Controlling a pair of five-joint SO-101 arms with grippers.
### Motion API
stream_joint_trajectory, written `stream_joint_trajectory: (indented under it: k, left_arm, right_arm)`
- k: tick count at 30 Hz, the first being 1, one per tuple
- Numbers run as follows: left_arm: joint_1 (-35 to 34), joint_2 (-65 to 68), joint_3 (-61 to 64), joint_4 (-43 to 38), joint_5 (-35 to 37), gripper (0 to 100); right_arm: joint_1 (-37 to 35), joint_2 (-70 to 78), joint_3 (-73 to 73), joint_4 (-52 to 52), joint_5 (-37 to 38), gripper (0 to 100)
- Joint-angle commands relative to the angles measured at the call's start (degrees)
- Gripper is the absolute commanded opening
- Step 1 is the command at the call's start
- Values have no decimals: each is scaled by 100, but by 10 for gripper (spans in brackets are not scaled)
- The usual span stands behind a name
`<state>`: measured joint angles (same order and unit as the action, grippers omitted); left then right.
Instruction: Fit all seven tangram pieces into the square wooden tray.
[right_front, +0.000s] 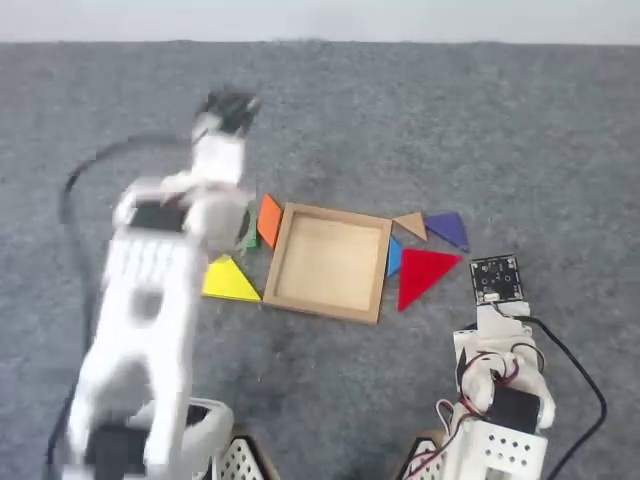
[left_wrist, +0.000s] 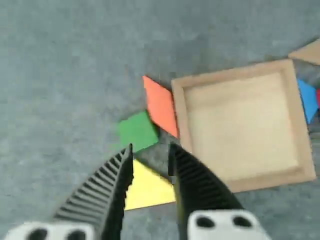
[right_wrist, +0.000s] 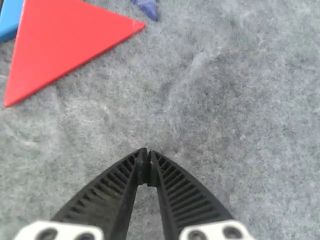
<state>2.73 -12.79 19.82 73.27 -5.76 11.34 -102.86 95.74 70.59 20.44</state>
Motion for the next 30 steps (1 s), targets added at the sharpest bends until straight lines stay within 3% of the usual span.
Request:
stream_joint_trajectory:
  k: [1,8,18,22,30]
  left_arm:
    - [237,1495,-945,-246,202,185]
    - [220,2101,-857,-721,589,194]
    - [220,738,1200,-1855,571,194]
    - [88,281,1499,-1697,686,195]
    - [-659,185,1393,-1424,1767,192]
  right_arm:
    - [75,4,79,48,62,6]
    - [75,4,79,48,62,6]
    - [75,4,79,48,62,6]
    - [75,4,79,48,62,6]
    - [75,4,79,48,62,6]
